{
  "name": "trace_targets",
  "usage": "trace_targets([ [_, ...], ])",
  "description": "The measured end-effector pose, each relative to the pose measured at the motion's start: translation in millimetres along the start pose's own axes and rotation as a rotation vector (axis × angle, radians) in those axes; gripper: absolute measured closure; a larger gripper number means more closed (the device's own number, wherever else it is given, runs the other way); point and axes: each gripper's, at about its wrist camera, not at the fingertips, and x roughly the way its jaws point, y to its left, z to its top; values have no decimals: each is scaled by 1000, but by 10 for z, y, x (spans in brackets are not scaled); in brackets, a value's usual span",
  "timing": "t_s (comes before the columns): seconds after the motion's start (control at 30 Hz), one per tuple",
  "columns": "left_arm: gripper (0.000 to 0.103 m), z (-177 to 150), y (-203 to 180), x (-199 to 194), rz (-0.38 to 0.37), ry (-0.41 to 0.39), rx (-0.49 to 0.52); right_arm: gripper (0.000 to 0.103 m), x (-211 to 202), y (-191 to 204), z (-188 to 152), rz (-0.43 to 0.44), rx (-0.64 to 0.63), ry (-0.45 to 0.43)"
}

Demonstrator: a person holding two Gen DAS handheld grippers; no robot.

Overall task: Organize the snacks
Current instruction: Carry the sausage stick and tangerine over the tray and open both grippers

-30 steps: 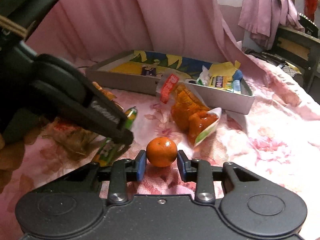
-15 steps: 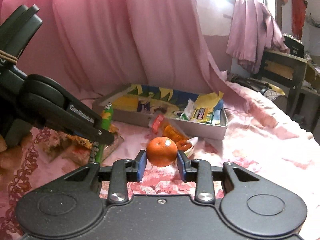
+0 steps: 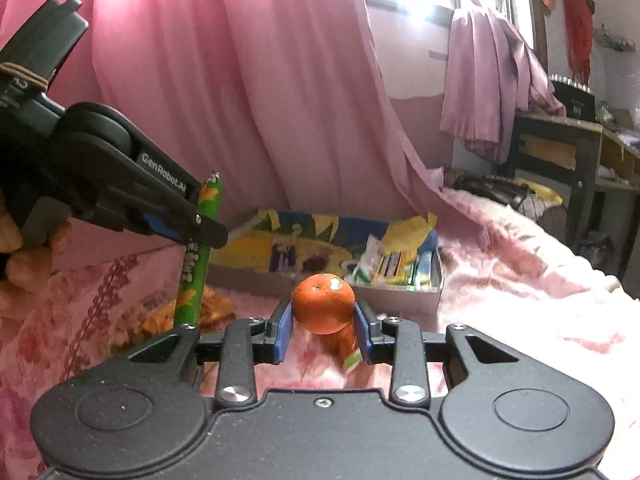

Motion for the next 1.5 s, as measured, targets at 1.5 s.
trace_targets([
  [1.5, 84, 1077, 683, 1924, 52, 100, -80, 68, 2359, -131, 100, -10, 116, 138],
])
